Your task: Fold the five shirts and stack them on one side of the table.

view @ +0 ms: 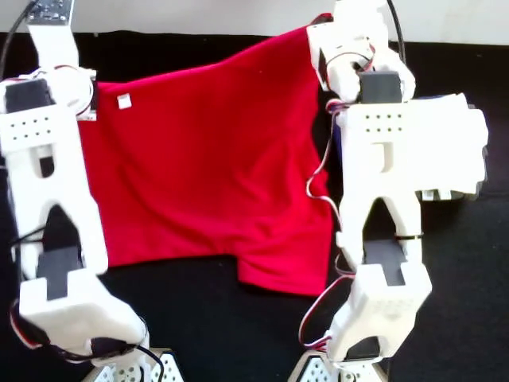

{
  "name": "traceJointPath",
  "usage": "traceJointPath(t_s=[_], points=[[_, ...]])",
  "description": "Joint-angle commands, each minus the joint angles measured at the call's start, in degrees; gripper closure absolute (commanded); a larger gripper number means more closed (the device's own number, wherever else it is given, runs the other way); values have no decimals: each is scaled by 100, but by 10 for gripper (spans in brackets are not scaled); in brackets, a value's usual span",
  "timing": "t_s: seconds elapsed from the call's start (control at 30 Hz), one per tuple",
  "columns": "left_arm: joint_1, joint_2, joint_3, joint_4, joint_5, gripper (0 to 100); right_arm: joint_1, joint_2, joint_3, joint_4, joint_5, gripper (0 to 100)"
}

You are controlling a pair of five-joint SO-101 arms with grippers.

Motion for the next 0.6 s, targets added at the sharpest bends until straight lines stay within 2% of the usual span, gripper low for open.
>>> traceJointPath(t_s=[0.0, 0.3, 0.5, 0.57], points=[[57, 558, -479, -105, 9, 992, -22, 180, -391, 312, 26, 993], [154, 1745, -673, -26, 9, 992, -92, 1068, -365, 1024, 26, 993], [154, 1833, -699, 1002, -35, 992, -92, 1253, -409, 2044, 26, 993], [163, 1833, -699, 1310, -343, 992, -92, 1218, -453, 2378, 26, 993]])
